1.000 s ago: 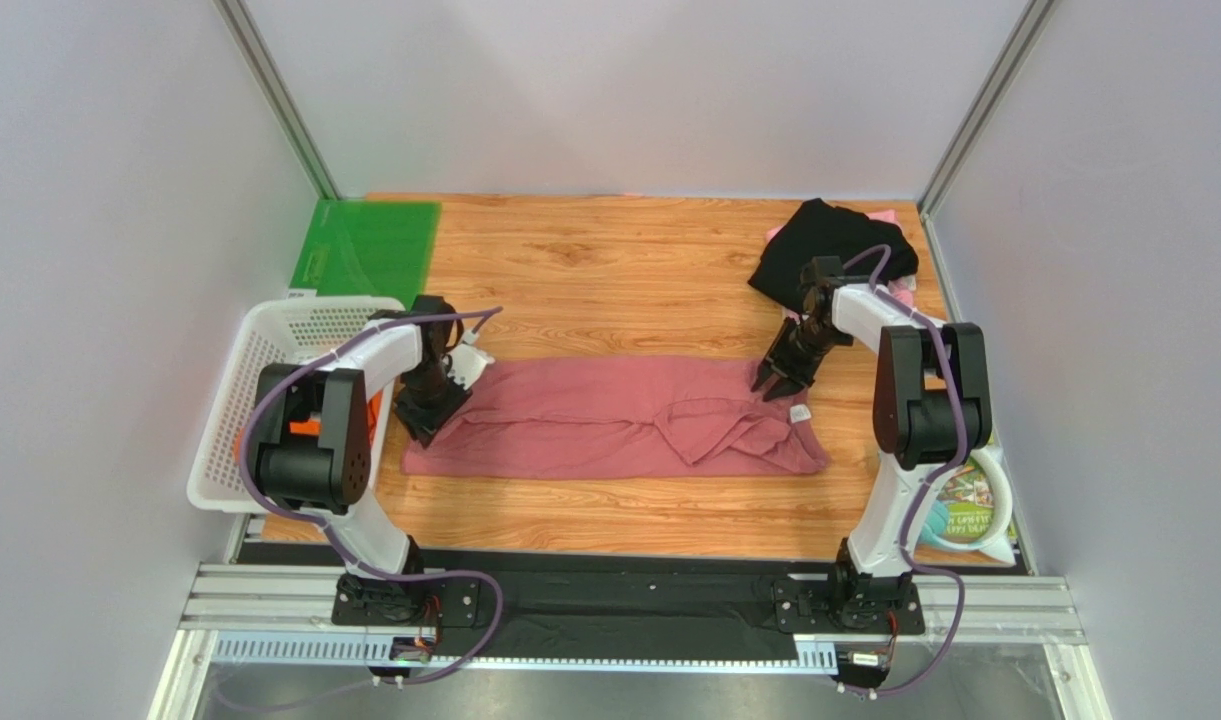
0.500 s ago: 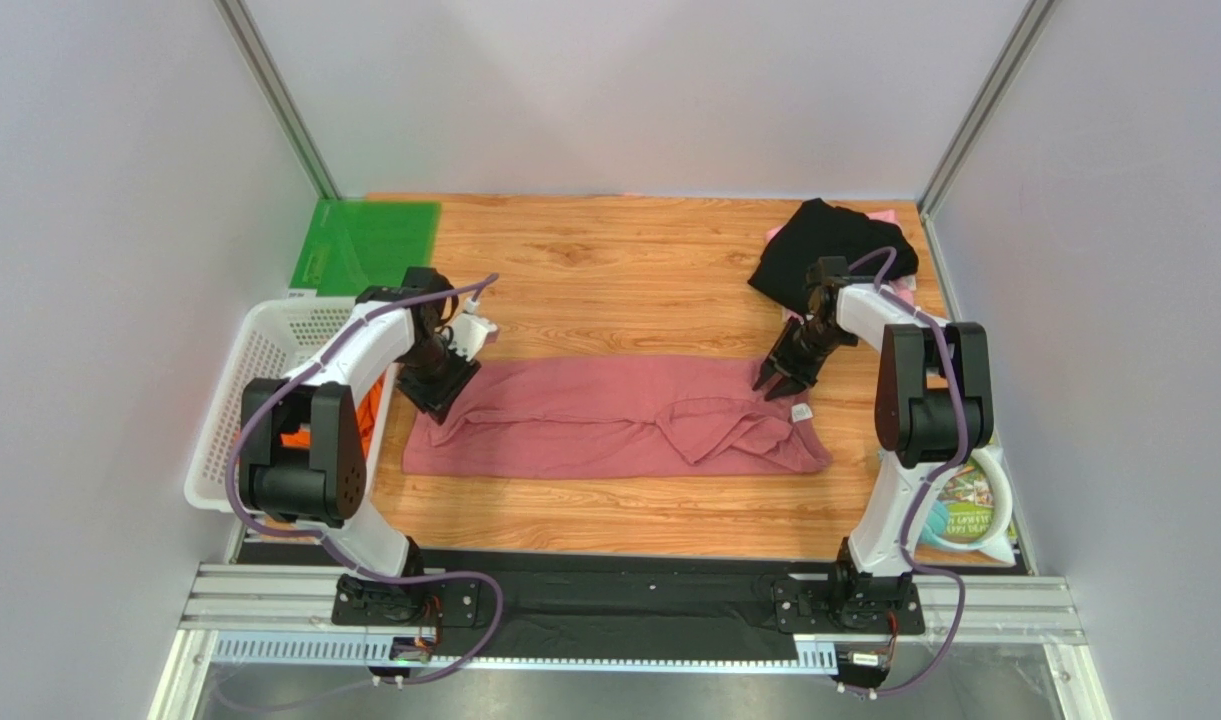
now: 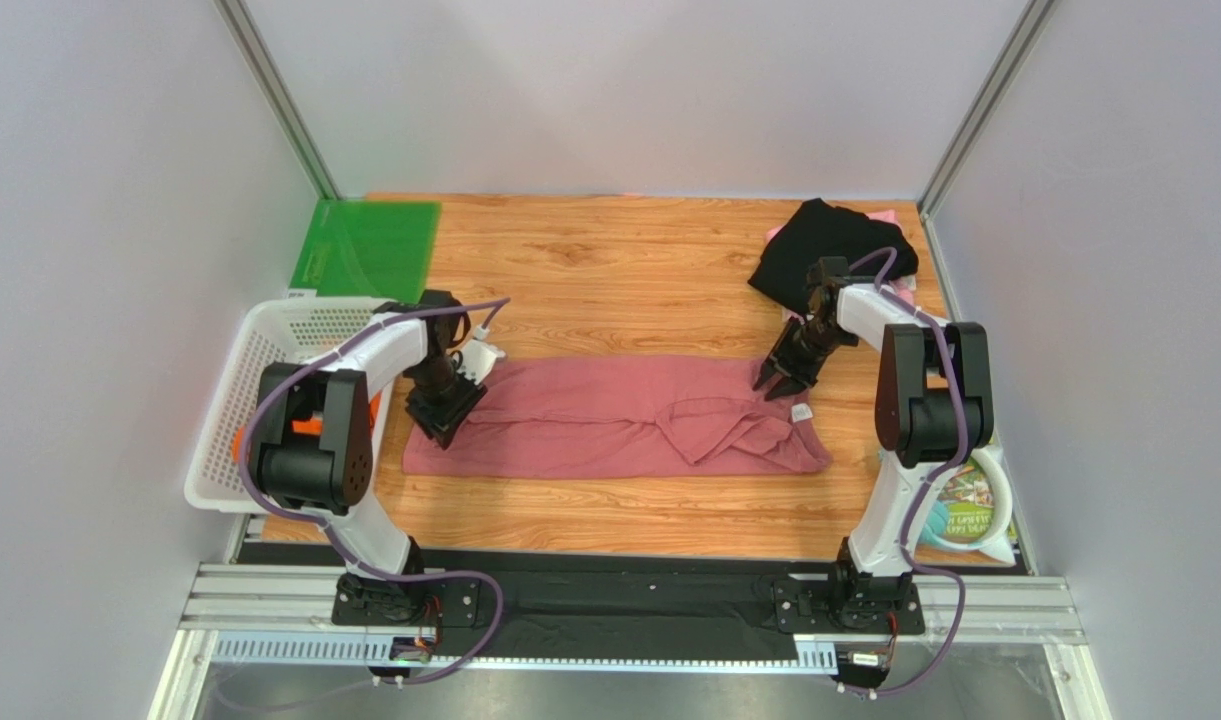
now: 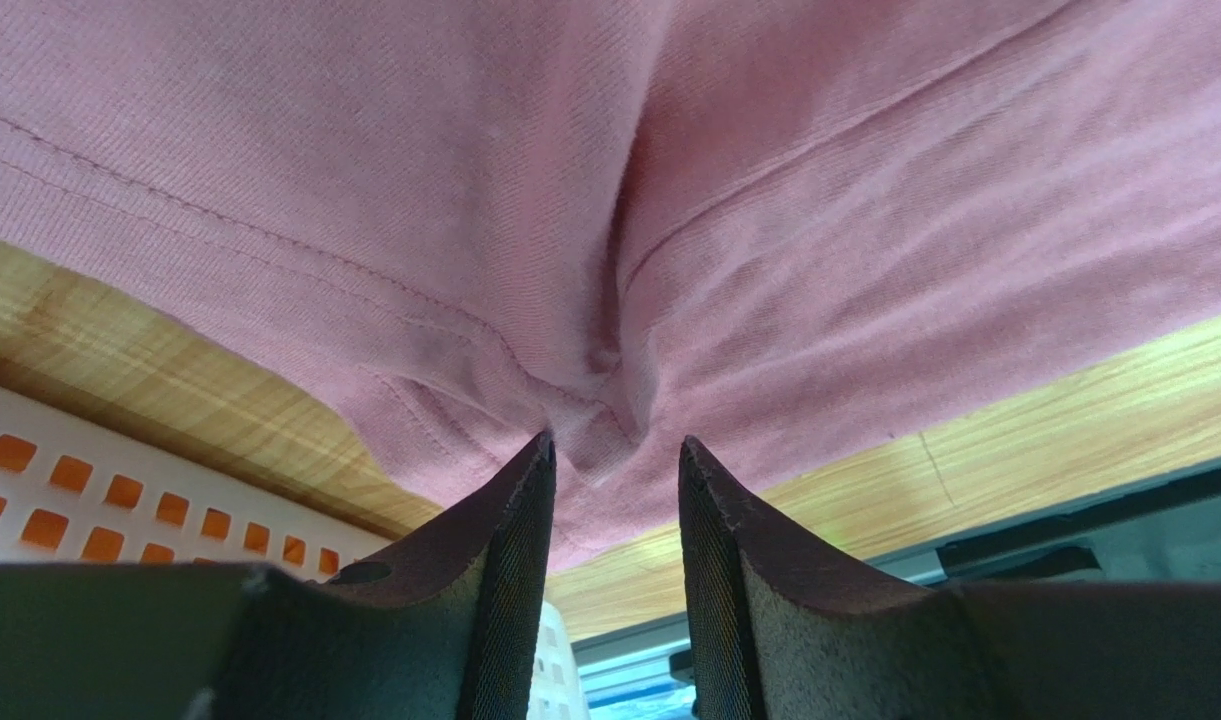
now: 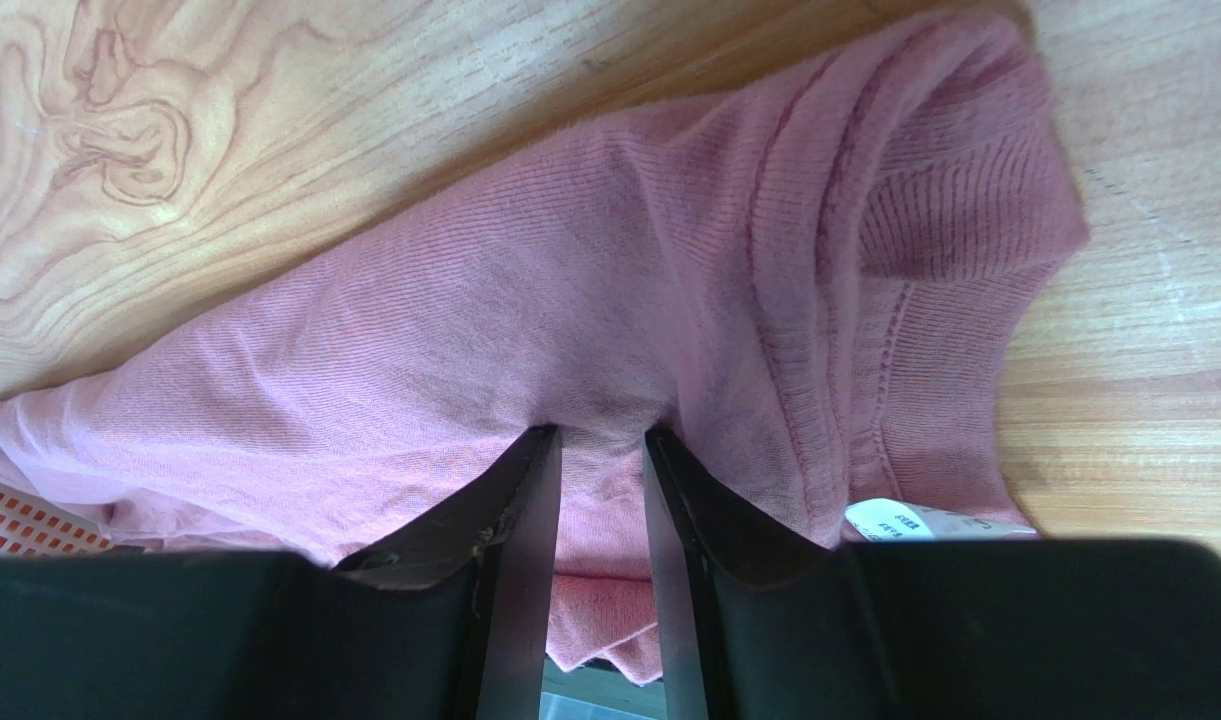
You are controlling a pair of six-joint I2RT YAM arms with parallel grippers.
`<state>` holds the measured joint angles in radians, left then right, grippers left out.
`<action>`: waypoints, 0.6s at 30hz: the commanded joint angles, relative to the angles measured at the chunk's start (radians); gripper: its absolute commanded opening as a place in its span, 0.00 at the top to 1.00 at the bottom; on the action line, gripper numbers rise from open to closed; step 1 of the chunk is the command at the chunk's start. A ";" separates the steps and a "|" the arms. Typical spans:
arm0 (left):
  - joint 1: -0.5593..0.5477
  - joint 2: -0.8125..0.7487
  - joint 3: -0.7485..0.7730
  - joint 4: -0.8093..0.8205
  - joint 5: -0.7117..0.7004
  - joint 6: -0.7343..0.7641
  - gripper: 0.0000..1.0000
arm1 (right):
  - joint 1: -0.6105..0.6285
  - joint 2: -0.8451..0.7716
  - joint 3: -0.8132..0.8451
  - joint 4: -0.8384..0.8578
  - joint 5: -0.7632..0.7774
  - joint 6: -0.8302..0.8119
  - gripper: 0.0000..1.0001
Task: Fold and stack the t-shirts
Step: Fold the other side of the tshirt into a rectangle
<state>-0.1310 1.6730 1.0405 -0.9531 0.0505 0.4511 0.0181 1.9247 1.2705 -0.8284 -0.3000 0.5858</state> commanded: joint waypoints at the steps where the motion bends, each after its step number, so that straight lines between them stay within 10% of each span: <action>1: -0.001 0.004 -0.005 0.042 -0.023 -0.025 0.57 | -0.007 -0.004 0.000 0.054 0.009 -0.011 0.67; 14: -0.001 0.070 -0.025 0.106 -0.047 -0.034 0.67 | -0.007 -0.018 -0.006 0.061 -0.007 -0.006 0.69; 18: -0.001 0.060 -0.022 0.102 -0.046 -0.028 0.94 | -0.007 -0.018 -0.013 0.064 -0.007 -0.006 0.69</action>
<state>-0.1307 1.7203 1.0252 -0.8749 -0.0139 0.4244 0.0177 1.9247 1.2686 -0.8223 -0.3084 0.5858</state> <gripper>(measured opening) 0.189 0.312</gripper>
